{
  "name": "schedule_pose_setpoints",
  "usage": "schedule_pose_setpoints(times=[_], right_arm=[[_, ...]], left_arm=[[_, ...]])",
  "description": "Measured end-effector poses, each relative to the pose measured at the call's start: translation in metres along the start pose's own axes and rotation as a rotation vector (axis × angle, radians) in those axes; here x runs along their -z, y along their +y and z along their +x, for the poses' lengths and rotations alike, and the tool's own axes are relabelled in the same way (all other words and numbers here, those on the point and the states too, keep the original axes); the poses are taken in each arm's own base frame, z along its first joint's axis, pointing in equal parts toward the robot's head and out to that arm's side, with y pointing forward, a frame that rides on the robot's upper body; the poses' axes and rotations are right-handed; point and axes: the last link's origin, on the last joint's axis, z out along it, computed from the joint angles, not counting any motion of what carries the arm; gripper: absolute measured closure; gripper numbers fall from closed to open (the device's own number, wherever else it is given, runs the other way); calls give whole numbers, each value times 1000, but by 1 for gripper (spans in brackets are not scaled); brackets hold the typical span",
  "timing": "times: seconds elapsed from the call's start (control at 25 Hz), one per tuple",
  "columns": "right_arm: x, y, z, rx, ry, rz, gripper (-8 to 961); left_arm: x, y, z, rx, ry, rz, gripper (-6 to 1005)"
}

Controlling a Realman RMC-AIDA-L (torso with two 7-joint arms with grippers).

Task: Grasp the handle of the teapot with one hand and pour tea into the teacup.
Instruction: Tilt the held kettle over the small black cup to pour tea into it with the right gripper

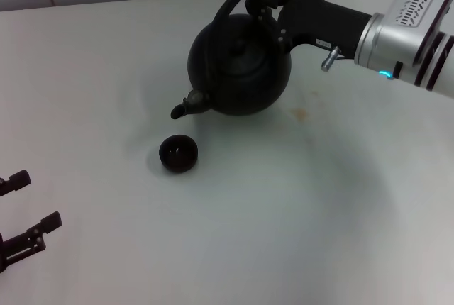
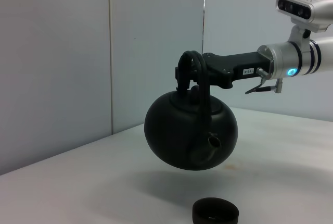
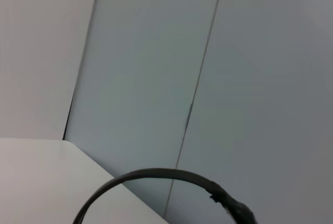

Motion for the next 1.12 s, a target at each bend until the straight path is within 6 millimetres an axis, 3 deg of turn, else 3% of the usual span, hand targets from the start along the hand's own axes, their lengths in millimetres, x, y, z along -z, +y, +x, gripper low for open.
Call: schedule_pose_setpoints(times=[1.12], right_arm=[[-13,2,-11,294,-13,-51,873]], left_arm=[[-2,-4,1,1,10,20,188]])
